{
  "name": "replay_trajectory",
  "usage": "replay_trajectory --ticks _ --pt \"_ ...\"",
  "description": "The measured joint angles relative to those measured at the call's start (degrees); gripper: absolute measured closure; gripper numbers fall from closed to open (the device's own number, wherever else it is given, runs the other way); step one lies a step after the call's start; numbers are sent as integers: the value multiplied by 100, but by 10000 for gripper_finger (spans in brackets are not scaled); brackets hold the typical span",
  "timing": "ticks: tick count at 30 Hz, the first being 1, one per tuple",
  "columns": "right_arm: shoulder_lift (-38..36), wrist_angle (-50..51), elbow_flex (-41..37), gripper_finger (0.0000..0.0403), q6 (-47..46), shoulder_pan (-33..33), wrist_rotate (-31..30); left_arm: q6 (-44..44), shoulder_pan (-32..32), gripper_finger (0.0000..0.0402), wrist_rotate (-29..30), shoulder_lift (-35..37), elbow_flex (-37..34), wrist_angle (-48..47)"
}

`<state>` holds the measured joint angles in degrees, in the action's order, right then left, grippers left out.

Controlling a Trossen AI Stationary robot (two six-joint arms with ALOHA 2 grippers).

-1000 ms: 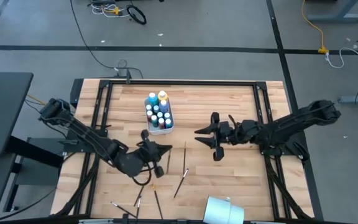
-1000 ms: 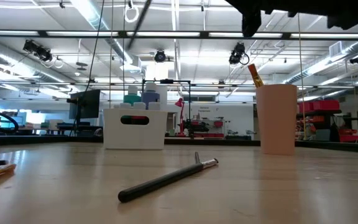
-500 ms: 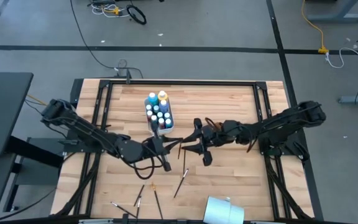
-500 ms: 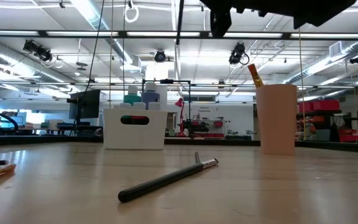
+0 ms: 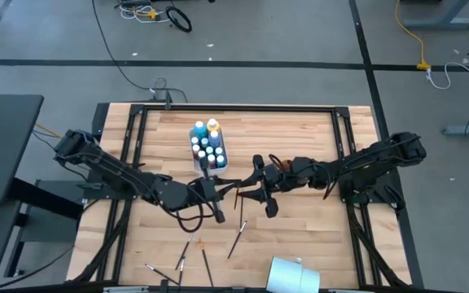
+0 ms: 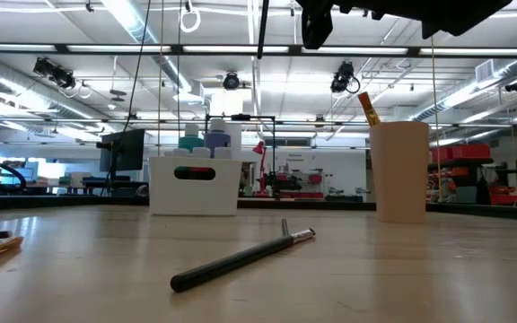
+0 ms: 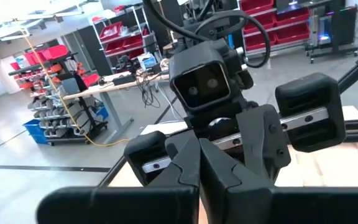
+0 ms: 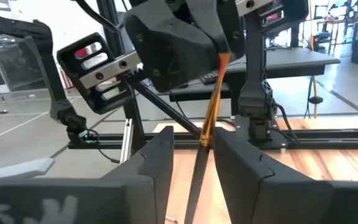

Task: Pick & Place Paint Supplies
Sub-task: Put the gold paint brush into the orange cup

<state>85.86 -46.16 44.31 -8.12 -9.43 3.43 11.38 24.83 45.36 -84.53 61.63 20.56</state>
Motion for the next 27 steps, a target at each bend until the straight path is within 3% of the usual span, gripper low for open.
replay_trajectory --ticks 3,10,15,19,27 --pt "0 -3 0 304 -2 -4 -159 -15 -57 400 -109 0 0 -2" --pt "0 1 -2 389 198 0 -213 -20 -82 392 -146 0 0 -4" --pt "-5 83 -2 372 100 0 -209 -11 -82 384 -153 0 0 -57" --pt "-185 397 -2 384 252 -2 -204 -4 -82 377 -153 0 0 -57" --pt "-1350 2073 -4 385 664 -84 -663 -294 -71 347 -147 0 0 -528"
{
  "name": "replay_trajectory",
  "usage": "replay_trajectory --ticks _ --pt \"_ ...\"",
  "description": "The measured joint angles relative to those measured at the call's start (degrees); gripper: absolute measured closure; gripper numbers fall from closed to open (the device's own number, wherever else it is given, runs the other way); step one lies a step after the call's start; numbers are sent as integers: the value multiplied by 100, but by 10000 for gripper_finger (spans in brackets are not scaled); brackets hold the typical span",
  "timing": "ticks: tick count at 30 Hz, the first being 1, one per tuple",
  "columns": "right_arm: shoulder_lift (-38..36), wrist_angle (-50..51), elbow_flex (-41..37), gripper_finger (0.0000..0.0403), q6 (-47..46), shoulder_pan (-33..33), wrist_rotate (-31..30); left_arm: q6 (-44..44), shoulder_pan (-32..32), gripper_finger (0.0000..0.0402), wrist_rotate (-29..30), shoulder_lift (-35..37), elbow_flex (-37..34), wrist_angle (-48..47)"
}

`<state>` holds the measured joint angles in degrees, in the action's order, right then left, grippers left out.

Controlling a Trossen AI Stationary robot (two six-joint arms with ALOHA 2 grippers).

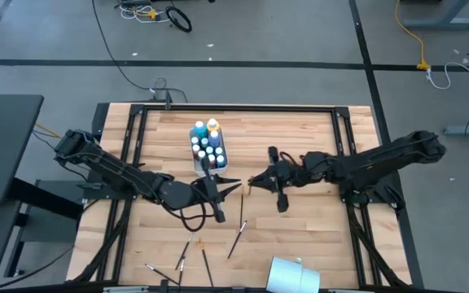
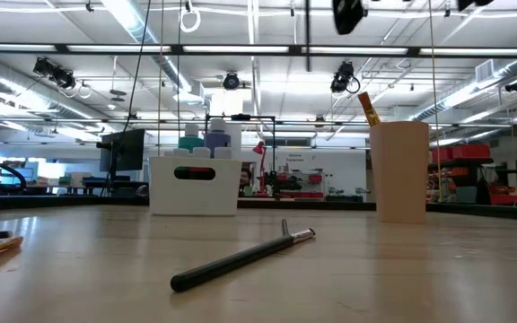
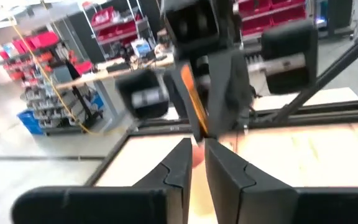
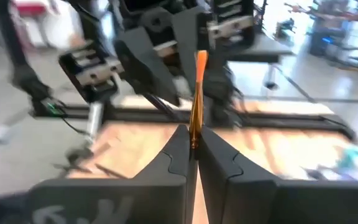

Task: Pick & Place Paint Supplies
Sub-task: Put the gold paint brush into the orange cup

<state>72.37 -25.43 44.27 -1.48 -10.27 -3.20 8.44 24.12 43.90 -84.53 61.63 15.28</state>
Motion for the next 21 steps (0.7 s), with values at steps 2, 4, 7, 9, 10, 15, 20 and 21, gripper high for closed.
replay_trajectory --ticks 2,4,7,9,10,15,20,21 --pt "-364 705 0 386 199 -93 -430 -256 0 341 0 2 0 -258" --pt "-683 1348 0 389 241 -226 -972 -543 0 337 0 2 0 -519" --pt "-1043 2080 -2 390 211 -479 -1995 -930 0 335 -3 2 0 -840" --pt "-1175 2420 -2 389 144 -664 -2672 -1148 0 335 -2 2 0 -1026" --pt "-1218 2601 -2 388 72 -739 -2964 -1262 0 335 -2 2 0 -1099" --pt "-1262 3438 -4 389 -206 -936 -4315 -1387 0 335 -3 2 0 -1237" --pt "-1262 3898 -7 388 -715 -838 -4170 -1415 0 335 -4 2 0 -1236" --pt "-1262 3910 -7 388 -767 -806 -4008 -1418 0 335 -4 2 0 -1238"
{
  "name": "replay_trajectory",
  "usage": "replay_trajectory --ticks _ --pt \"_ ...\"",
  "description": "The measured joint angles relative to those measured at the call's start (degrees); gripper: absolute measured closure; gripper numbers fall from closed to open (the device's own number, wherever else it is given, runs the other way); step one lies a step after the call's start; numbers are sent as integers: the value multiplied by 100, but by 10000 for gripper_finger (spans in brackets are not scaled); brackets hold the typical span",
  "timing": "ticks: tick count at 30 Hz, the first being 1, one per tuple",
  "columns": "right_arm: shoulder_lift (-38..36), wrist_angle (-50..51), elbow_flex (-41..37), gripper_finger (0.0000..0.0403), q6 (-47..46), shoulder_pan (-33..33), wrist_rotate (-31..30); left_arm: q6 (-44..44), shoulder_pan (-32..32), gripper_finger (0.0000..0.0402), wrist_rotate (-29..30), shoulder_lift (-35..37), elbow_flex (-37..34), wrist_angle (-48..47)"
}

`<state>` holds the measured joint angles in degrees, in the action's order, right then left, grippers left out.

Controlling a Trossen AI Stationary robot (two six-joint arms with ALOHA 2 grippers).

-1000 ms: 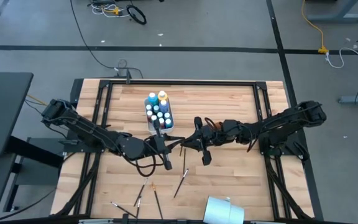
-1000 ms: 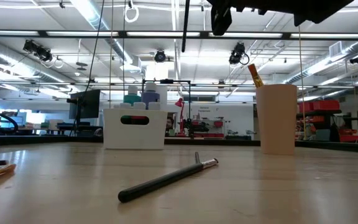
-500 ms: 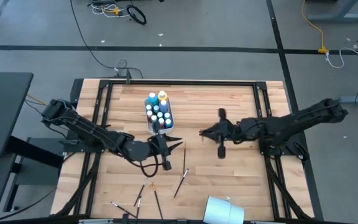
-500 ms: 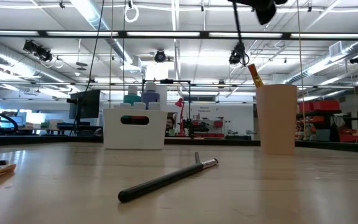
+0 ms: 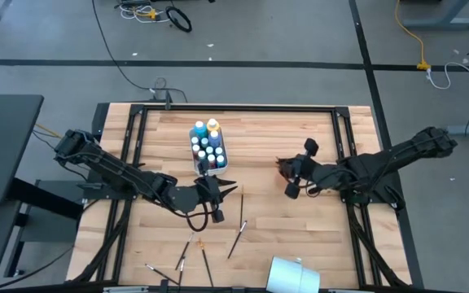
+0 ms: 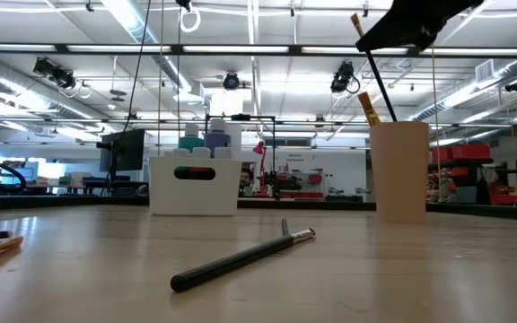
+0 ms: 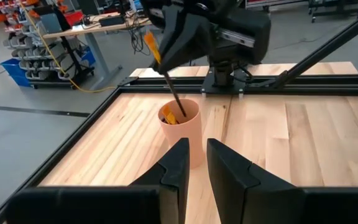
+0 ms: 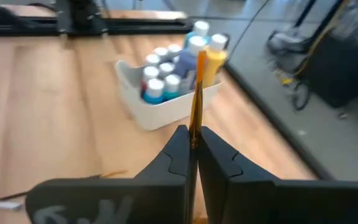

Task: Pick & Place Paint Supplies
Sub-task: Put the gold paint brush into the orange cup, then put the silver paint brush into the orange cup

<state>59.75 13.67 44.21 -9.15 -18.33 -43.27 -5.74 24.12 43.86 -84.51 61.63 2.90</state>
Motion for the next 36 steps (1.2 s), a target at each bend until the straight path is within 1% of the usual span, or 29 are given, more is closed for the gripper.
replay_trajectory --ticks 4,7,9,12,16,21,24,27,29,33,36 --pt "15 50 -175 386 -233 122 323 -10 0 335 0 0 0 1" --pt "20 70 -473 386 -219 212 512 -128 0 335 -1 0 0 0" --pt "20 84 -663 384 -112 257 757 -225 0 335 -52 0 0 -15" --pt "20 80 -880 374 -91 326 1083 -305 0 335 -254 0 0 -97" --pt "22 126 -1076 354 -153 433 1459 -308 2 335 -299 2 0 -109" --pt "22 106 -1128 335 -194 558 1367 -314 2 335 -299 2 0 -113" --pt "22 76 -1128 328 -175 616 1362 -544 2 335 -362 4 7 -334" --pt "22 -74 -1128 323 85 628 1240 -956 2 335 -624 4 7 -821" --pt "20 -344 -1128 320 276 626 1173 -1468 2 335 -990 4 7 -1248" --pt "17 -1262 -1128 320 695 626 1257 -3044 3 335 -1872 4 7 -2236" --pt "13 -2224 -1128 322 1158 626 1597 -4079 60 335 -2450 4 7 -2919"
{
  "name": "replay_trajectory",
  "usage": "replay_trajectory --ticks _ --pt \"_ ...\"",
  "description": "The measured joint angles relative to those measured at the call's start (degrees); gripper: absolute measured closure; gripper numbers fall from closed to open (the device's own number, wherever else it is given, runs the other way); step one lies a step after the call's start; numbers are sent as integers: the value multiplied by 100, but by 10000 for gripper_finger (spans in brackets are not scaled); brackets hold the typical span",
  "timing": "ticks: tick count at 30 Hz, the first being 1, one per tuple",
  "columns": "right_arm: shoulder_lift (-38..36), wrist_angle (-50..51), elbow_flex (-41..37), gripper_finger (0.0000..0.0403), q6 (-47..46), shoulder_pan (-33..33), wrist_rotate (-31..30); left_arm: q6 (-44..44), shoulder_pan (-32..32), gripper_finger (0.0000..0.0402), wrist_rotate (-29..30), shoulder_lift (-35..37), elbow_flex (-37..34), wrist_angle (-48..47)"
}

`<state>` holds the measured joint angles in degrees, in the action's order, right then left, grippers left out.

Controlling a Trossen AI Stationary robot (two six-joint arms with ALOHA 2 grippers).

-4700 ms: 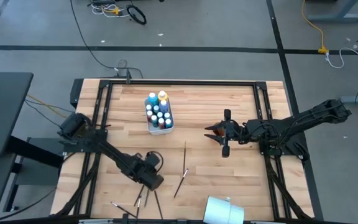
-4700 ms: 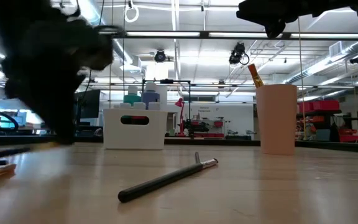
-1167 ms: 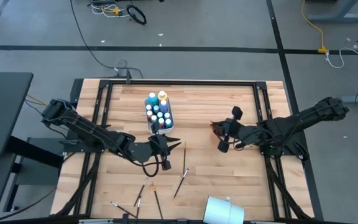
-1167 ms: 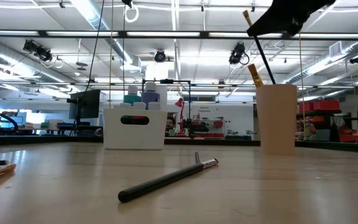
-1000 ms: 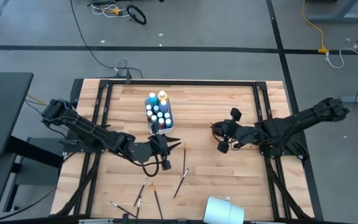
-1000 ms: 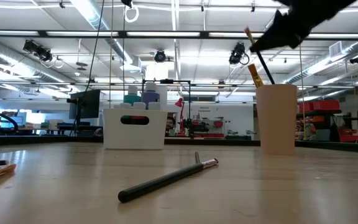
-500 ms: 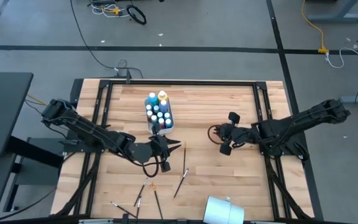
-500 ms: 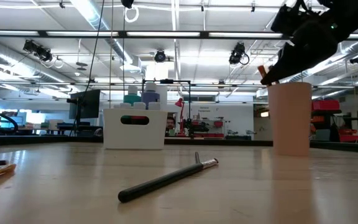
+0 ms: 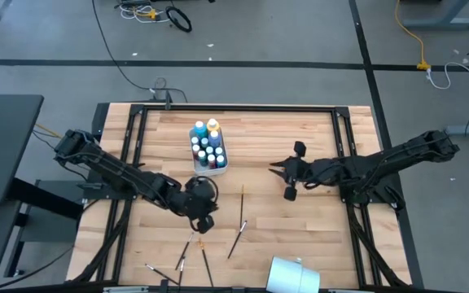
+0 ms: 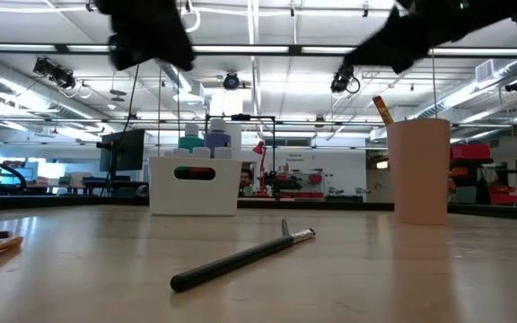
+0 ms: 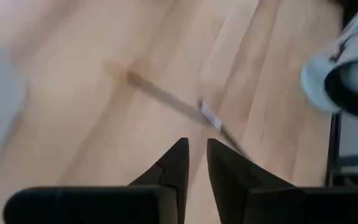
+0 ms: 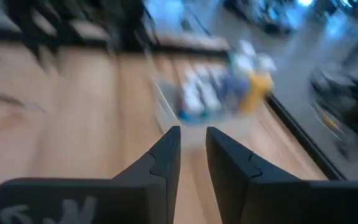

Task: Pick & Place Paint Supplies
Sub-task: Put the silver paint brush into the orange cup

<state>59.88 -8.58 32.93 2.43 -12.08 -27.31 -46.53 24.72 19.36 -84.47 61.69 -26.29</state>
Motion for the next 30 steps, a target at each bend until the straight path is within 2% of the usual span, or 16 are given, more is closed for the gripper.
replay_trajectory --ticks 4,7,10,13,16,20,23,26,30 --pt "0 -871 0 323 103 -2 768 -647 201 335 -542 0 0 -643" --pt "0 -932 0 323 105 -2 1355 -240 470 336 -978 0 0 -942" --pt "0 -853 0 323 105 -4 1650 264 848 336 -1211 0 0 -1218" --pt "0 -798 0 323 108 -4 1659 168 1256 335 -1581 0 0 -1502" --pt "0 -798 0 323 115 -2 1632 -326 1678 334 -1788 0 0 -1692" --pt "1 -799 0 323 196 -2 1632 -1028 2204 329 -1798 0 0 -1775" --pt "0 -771 0 323 320 -3 1633 -1216 2553 323 -1743 -61 0 -1927" --pt "2 -711 0 323 340 -2 1635 -1177 2864 318 -1823 -291 -6 -2072" --pt "2 -641 0 323 616 -2 1634 -569 3147 317 -2284 -840 -10 -2069"
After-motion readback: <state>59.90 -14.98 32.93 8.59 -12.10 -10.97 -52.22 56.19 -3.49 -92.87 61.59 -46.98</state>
